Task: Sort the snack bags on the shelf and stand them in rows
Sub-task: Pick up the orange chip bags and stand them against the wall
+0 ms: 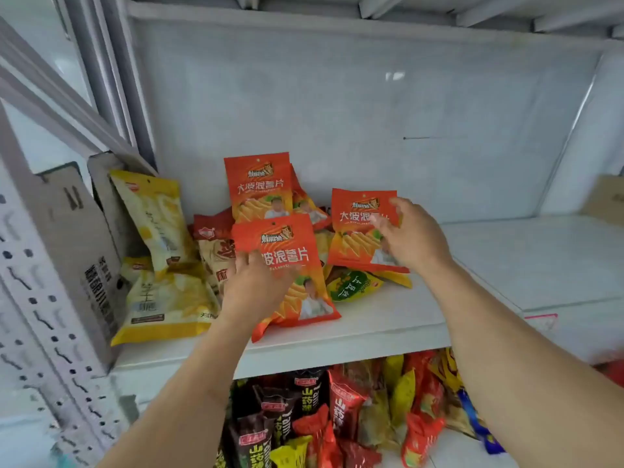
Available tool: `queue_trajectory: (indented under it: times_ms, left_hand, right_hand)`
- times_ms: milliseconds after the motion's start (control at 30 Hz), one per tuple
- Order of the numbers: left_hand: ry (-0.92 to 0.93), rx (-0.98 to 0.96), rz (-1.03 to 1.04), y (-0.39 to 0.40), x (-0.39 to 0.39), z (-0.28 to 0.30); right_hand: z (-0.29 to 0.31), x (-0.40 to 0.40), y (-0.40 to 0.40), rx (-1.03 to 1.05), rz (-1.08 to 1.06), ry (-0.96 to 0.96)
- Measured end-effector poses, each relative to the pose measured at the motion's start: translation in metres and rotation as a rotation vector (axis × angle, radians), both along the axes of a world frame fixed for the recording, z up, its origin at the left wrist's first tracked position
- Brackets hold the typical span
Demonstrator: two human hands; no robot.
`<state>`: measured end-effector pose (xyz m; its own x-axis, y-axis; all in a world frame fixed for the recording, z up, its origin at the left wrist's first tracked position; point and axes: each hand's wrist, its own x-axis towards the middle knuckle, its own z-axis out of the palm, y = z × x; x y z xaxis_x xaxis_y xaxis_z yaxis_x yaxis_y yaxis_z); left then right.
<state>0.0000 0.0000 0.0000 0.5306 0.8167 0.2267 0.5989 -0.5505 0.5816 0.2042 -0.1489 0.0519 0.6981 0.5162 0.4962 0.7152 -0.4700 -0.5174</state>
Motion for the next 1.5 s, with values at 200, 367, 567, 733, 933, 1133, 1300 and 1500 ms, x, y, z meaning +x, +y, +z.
queue_trajectory:
  times_ms: [200,367,567,733,933,1133,1300,1500]
  left_hand:
    - [0.149,0.025,0.066,0.017,0.027,-0.028]
    - [0.234,0.095,0.1,0.024,0.031,-0.039]
    - [0.273,0.22,0.184,0.028,0.034,-0.035]
    - [0.213,0.216,0.206,0.033,0.032,-0.039]
    - [0.247,0.176,0.2,0.037,0.034,-0.033]
    - [-0.047,0.045,0.093,0.028,0.043,-0.024]
    - [-0.397,-0.275,0.057,0.034,0.044,-0.027]
    - [-0.86,-0.681,-0.08,0.035,0.047,-0.031]
  right_hand:
    - [-0.036,0.039,0.045,-0.155,-0.149,0.23]
    - [-0.058,0.067,0.069,-0.188,-0.227,0.334]
    - [-0.06,0.074,0.081,-0.141,-0.347,0.399]
    - [-0.066,0.081,0.086,0.112,-0.226,0.541]
    - [-0.076,0.088,0.083,0.227,-0.127,0.573]
    - [-0.069,0.087,0.075,0.324,-0.035,0.681]
    - [-0.065,0.091,0.059,0.434,0.027,0.736]
    - [-0.057,0.098,0.036,0.508,0.089,0.84]
